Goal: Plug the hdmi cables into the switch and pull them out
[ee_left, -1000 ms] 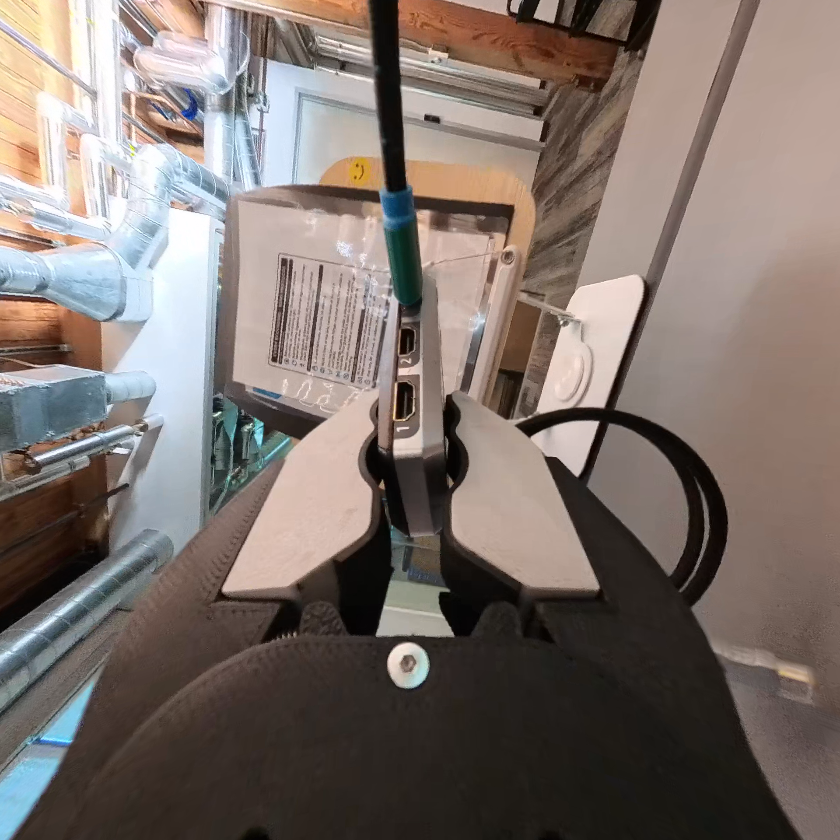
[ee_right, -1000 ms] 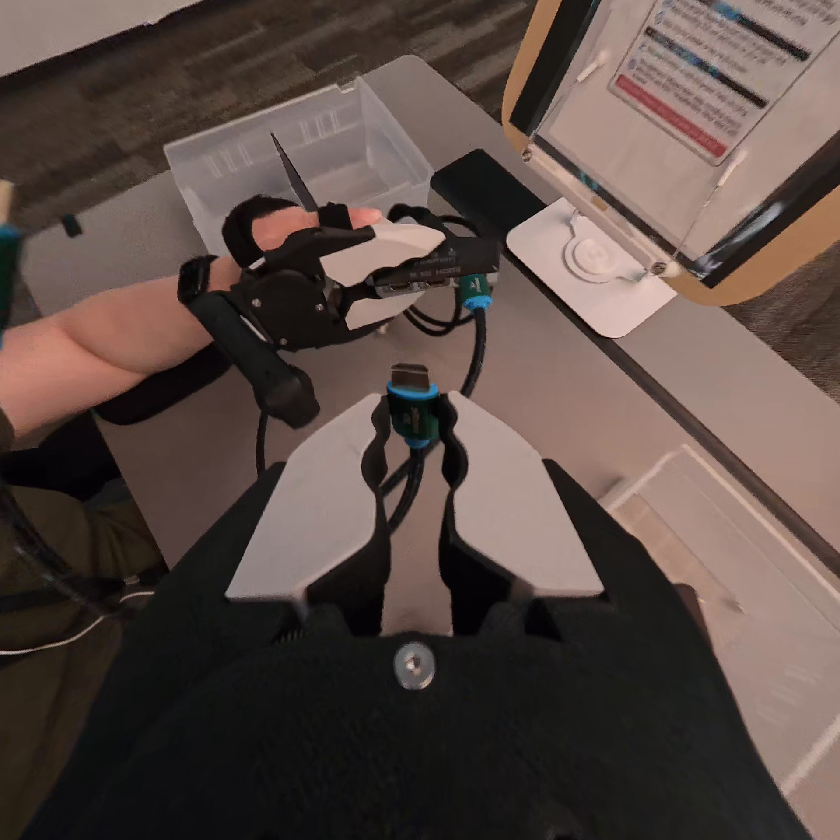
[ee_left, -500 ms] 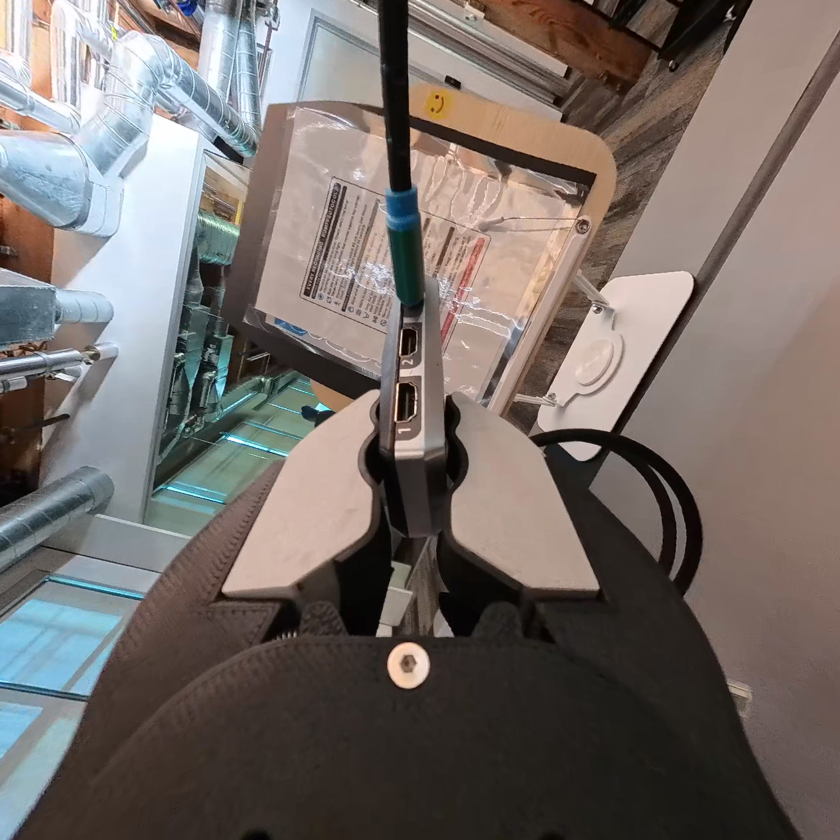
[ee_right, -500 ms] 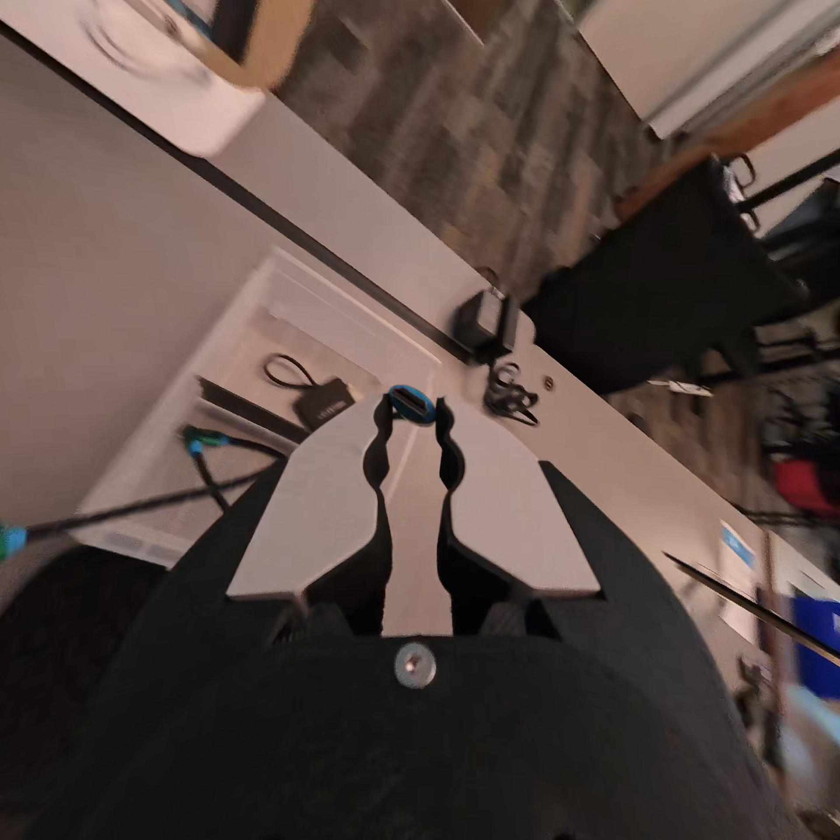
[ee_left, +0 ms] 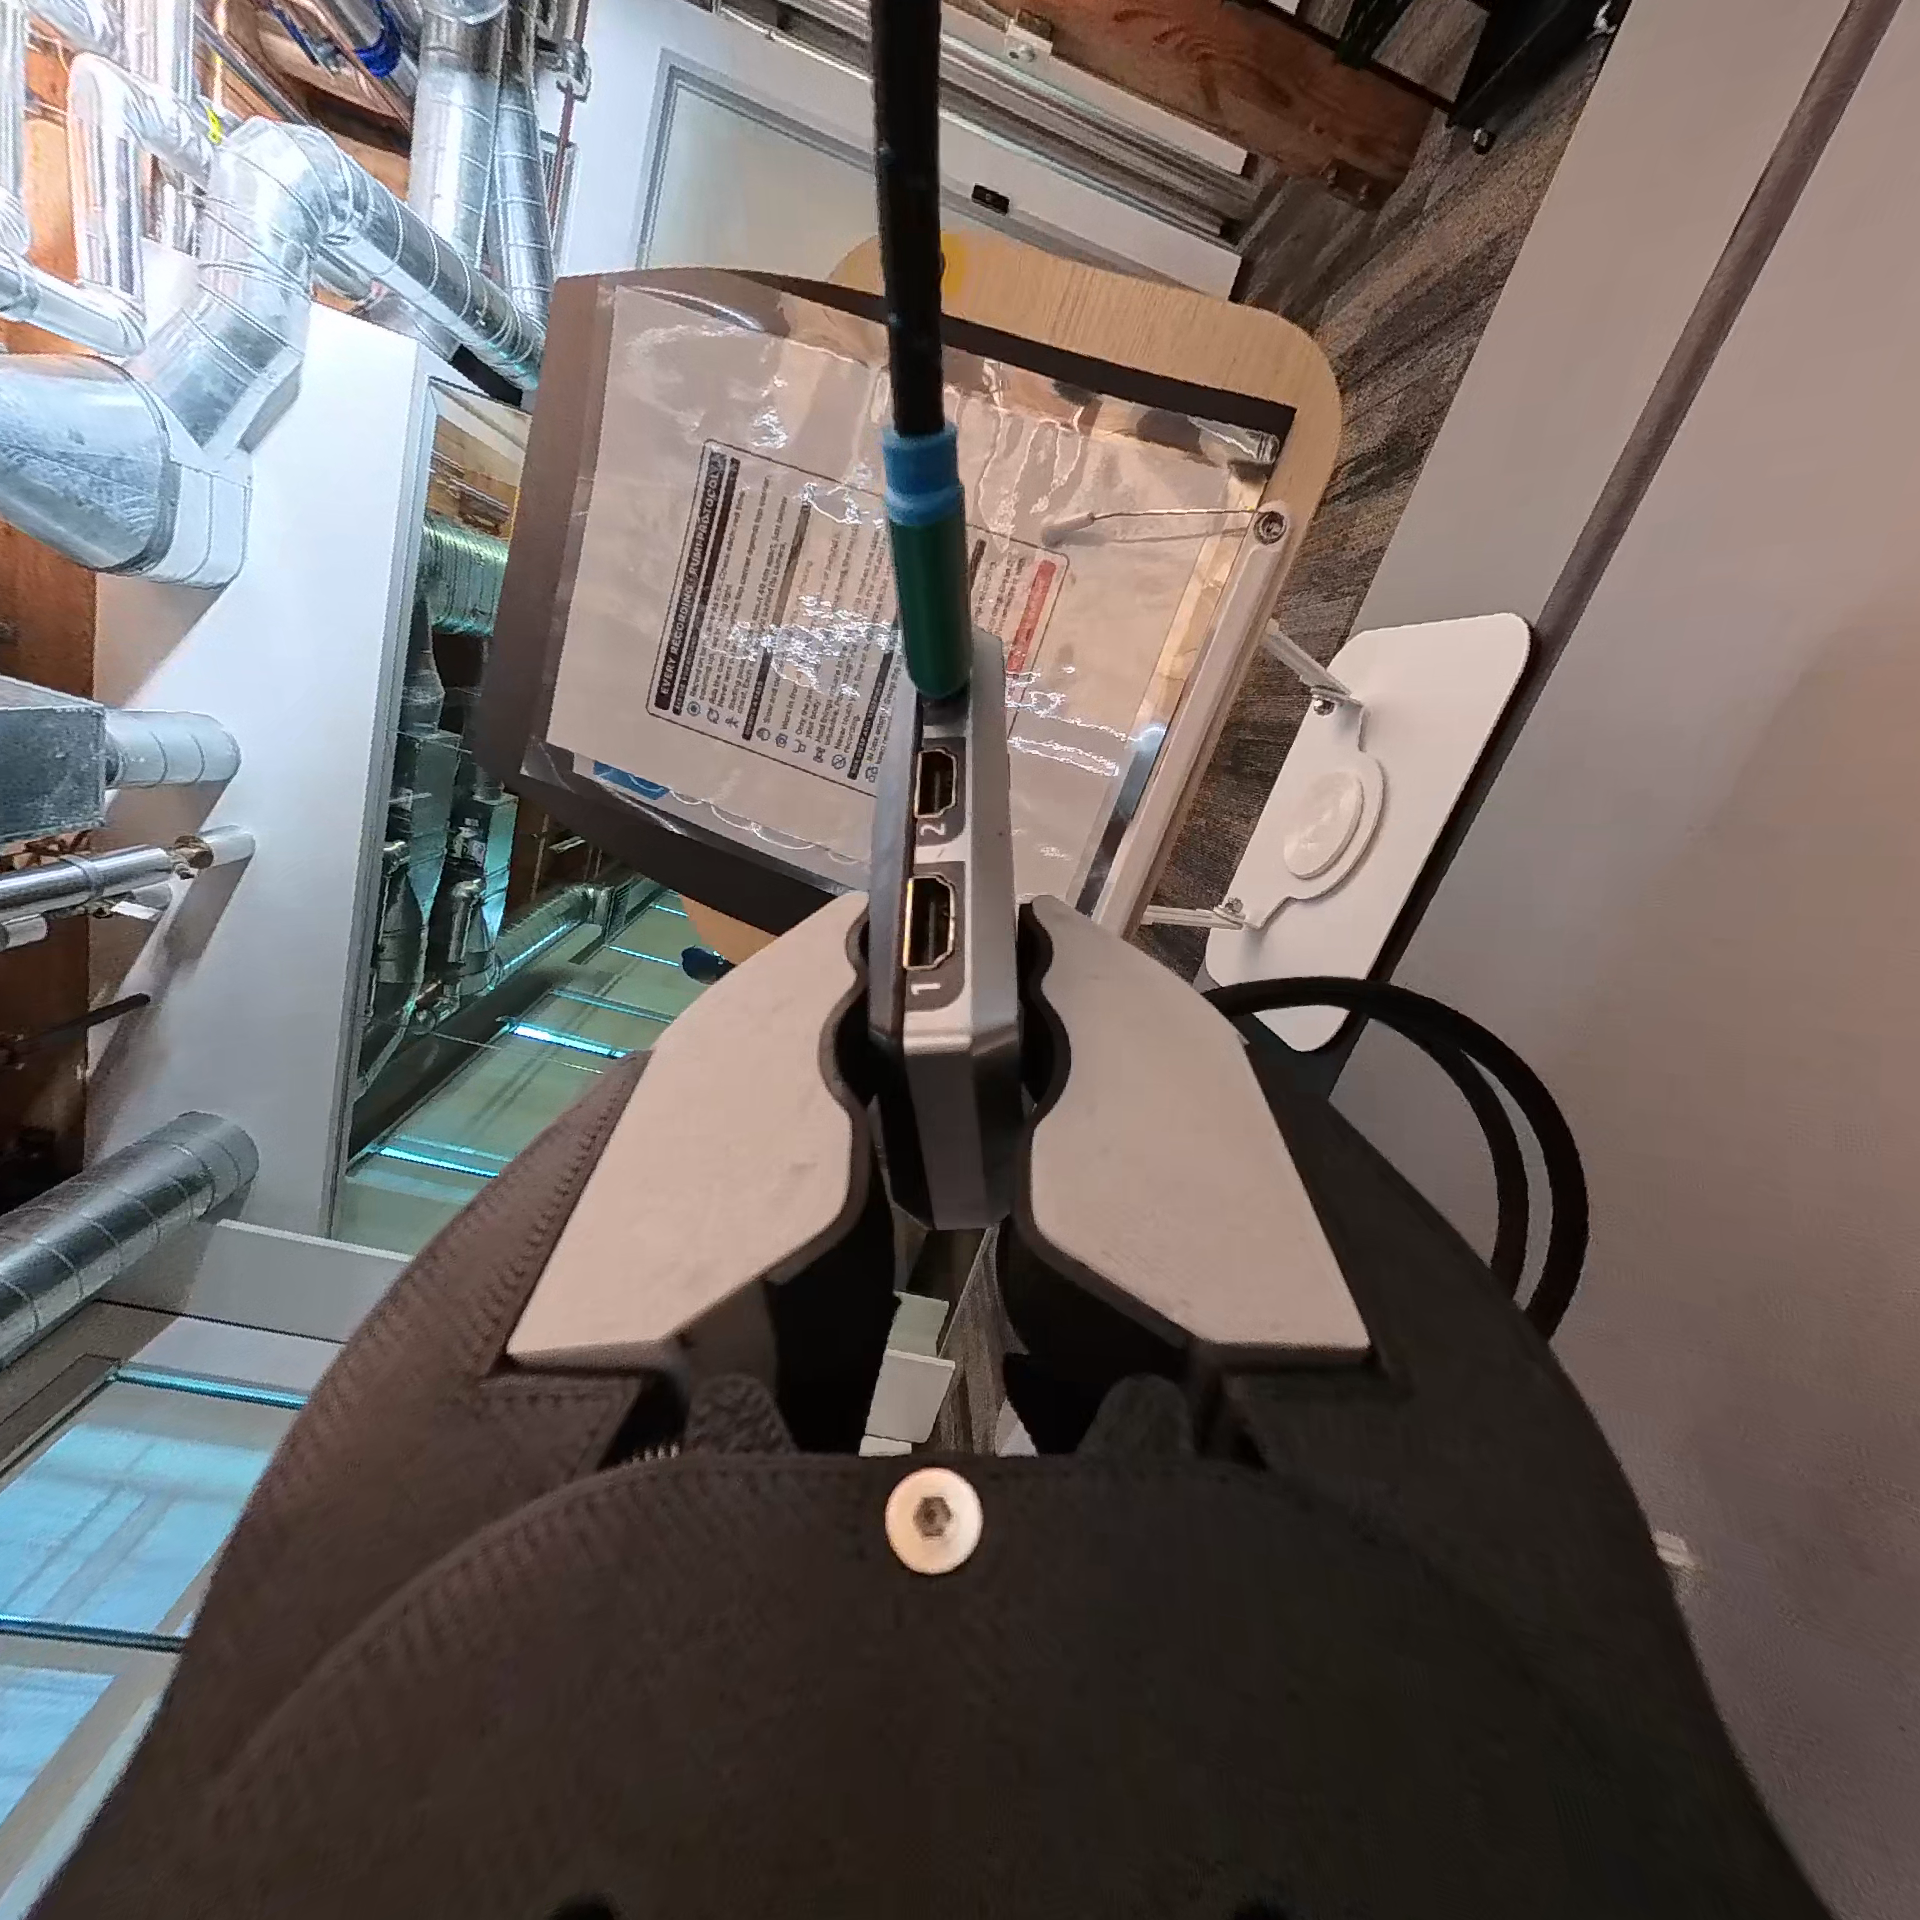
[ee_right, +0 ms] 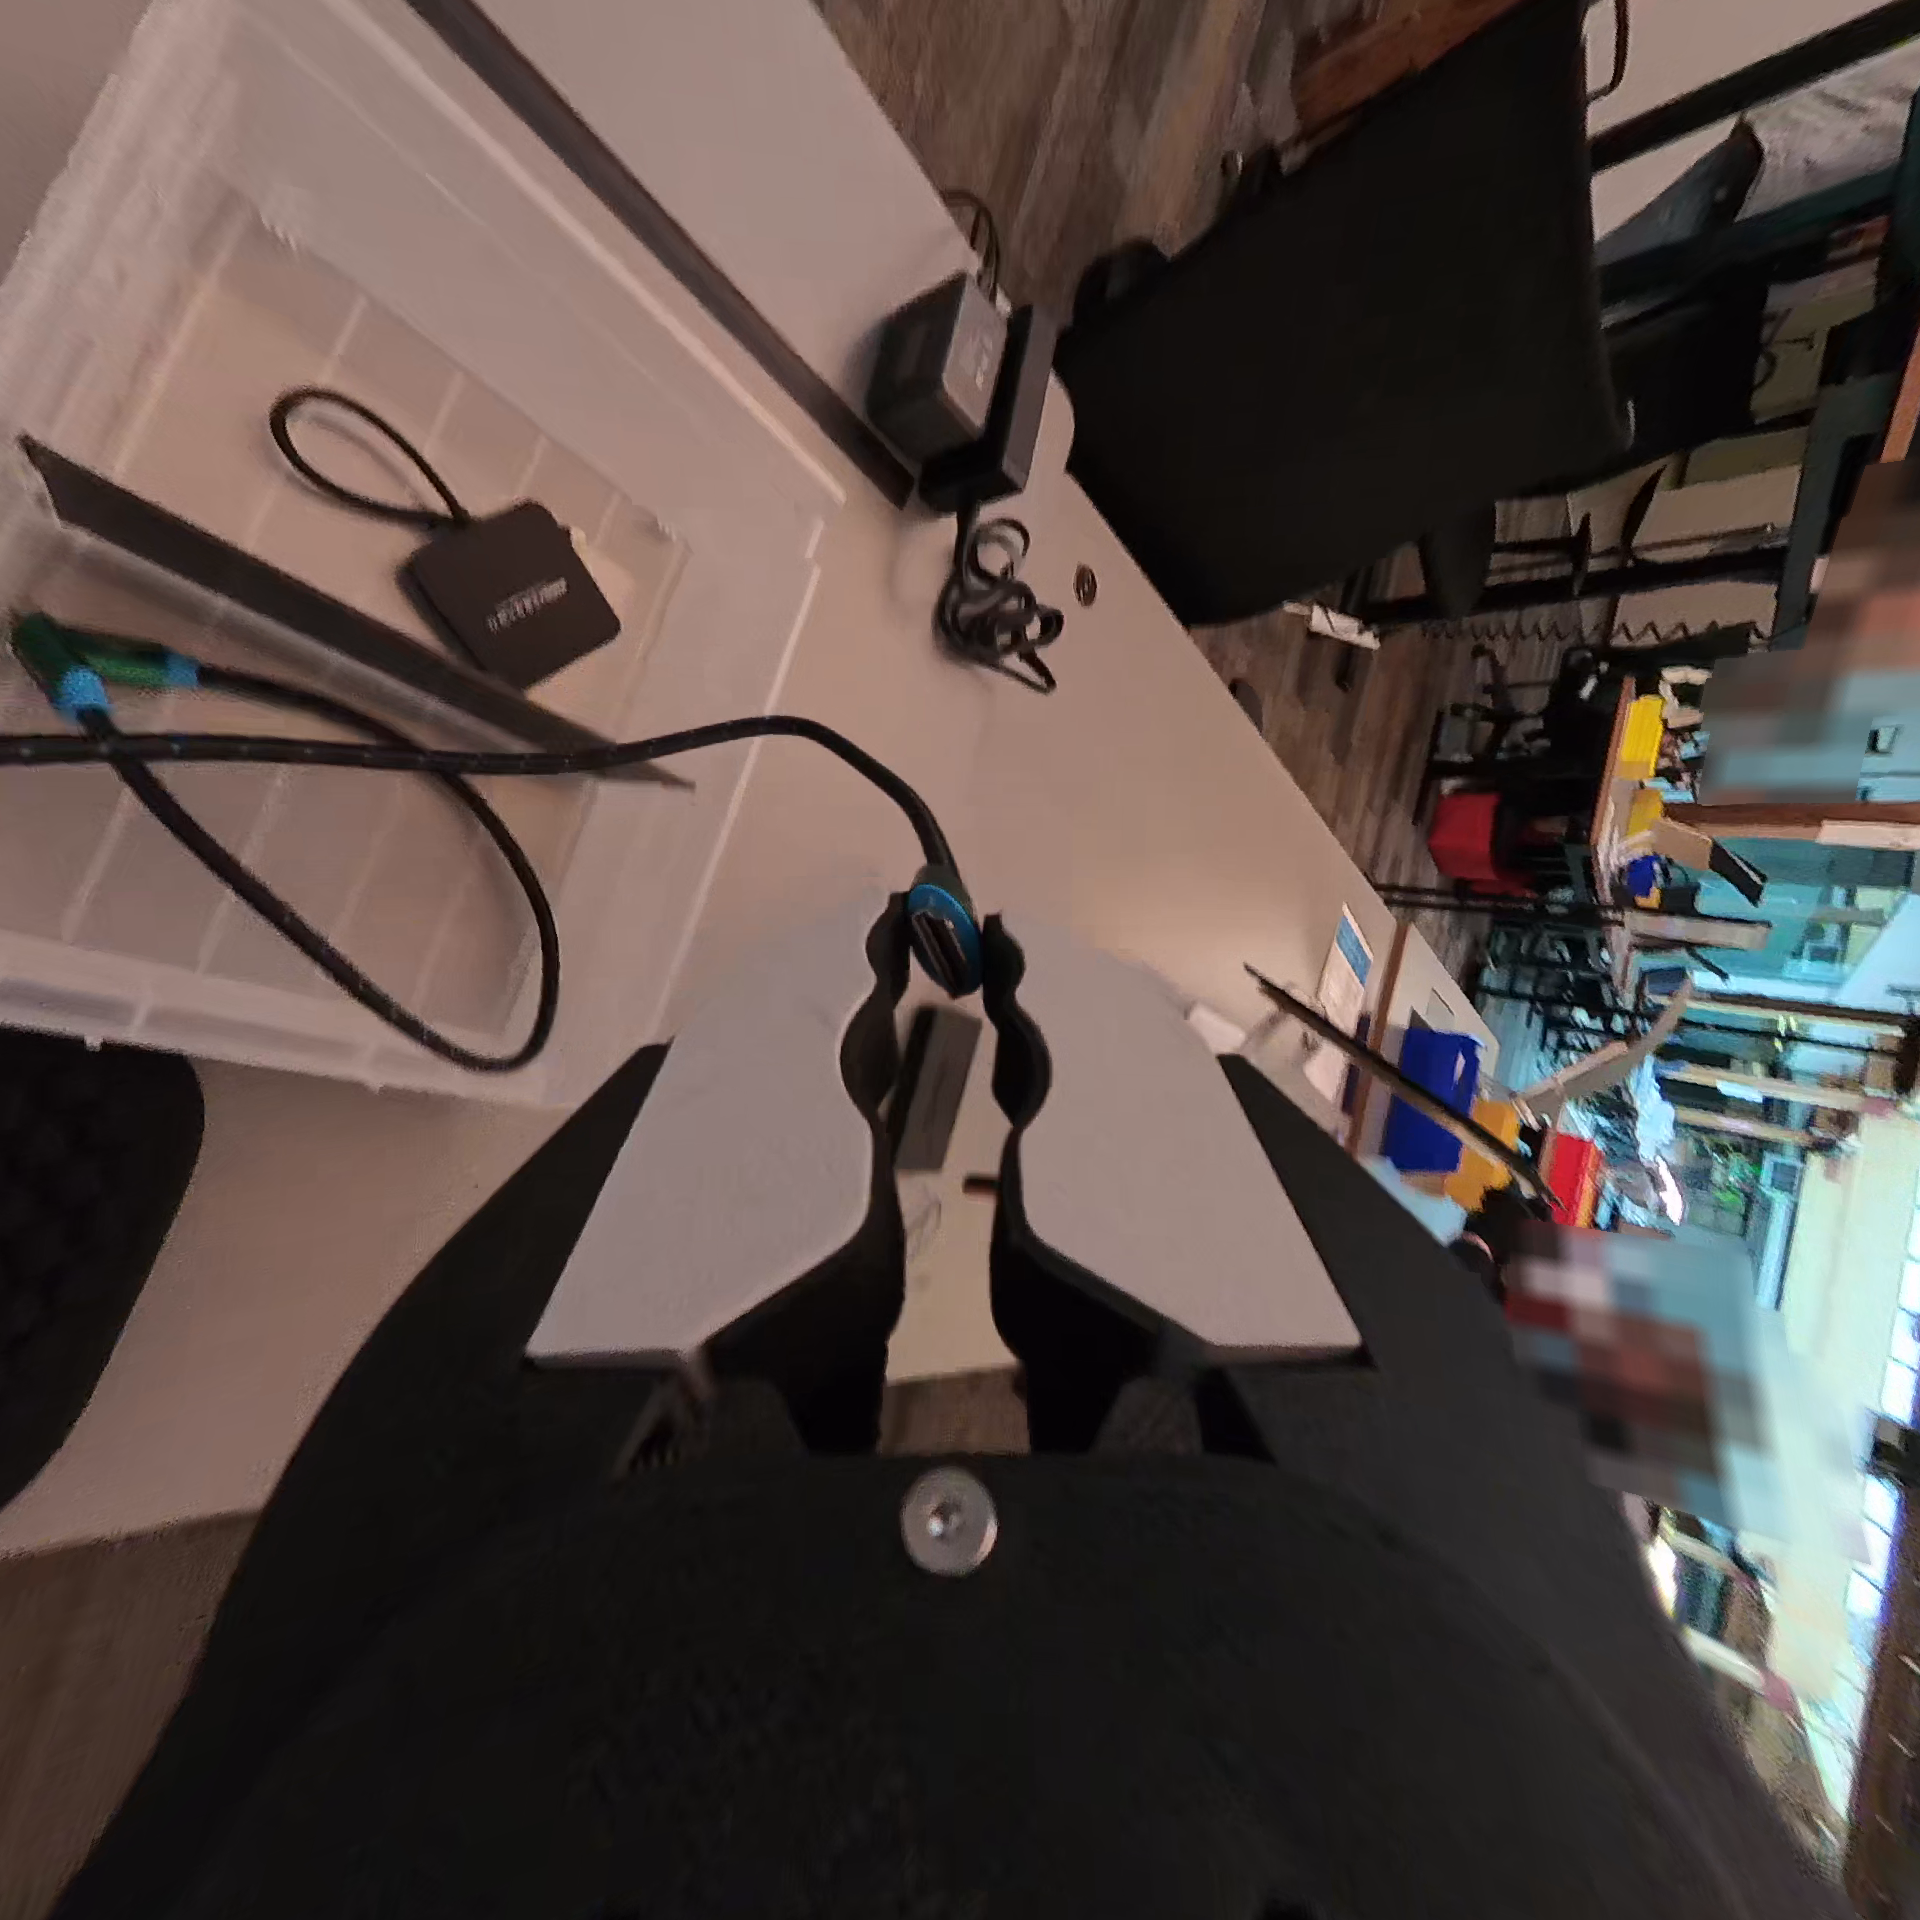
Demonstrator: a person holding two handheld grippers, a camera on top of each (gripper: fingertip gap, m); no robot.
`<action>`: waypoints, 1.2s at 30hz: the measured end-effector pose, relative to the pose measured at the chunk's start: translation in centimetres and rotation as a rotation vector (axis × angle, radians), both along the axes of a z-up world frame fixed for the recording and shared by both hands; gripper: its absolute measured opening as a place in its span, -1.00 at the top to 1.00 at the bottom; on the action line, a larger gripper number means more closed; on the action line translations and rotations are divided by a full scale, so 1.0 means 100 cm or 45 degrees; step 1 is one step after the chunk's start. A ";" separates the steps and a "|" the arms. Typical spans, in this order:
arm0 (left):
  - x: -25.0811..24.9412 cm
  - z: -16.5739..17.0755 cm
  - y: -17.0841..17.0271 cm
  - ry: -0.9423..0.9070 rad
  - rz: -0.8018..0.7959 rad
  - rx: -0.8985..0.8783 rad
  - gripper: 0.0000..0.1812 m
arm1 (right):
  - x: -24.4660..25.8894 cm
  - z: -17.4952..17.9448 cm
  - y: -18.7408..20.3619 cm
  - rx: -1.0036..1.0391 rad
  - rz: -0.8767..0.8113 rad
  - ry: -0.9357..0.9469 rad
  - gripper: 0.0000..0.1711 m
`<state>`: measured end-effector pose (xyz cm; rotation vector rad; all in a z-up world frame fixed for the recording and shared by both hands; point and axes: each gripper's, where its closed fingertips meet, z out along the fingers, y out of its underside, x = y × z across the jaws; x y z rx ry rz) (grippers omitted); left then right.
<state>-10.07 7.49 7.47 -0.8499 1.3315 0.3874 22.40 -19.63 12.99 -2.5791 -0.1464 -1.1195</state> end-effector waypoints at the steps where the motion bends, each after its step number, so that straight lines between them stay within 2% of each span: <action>1: 0.000 0.000 0.000 0.003 0.000 0.001 0.75 | -0.004 0.000 -0.007 -0.046 -0.033 -0.003 0.83; 4: 0.002 -0.003 -0.002 0.015 -0.002 0.001 0.75 | -0.016 -0.011 -0.017 -0.142 -0.110 0.044 0.83; 9: 0.005 -0.005 -0.006 0.030 -0.013 0.003 0.75 | -0.023 -0.043 -0.010 -0.300 -0.179 0.092 0.83; 13: 0.005 -0.006 -0.007 0.036 -0.017 -0.007 0.75 | -0.026 -0.075 -0.003 -0.430 -0.209 0.141 0.83; 20: 0.008 -0.012 -0.006 0.063 -0.016 -0.010 0.75 | -0.032 -0.139 -0.020 -0.744 -0.308 0.302 0.84; 24: 0.010 -0.013 -0.009 0.072 -0.027 -0.008 0.75 | -0.057 -0.167 -0.035 -0.849 -0.324 0.544 0.80; 31: 0.013 -0.017 -0.012 0.091 -0.034 -0.005 0.75 | -0.089 -0.183 -0.011 -0.802 -0.191 0.756 0.75; 36: 0.015 -0.019 -0.014 0.100 -0.042 -0.003 0.75 | -0.096 -0.193 -0.002 -0.826 -0.189 0.819 0.69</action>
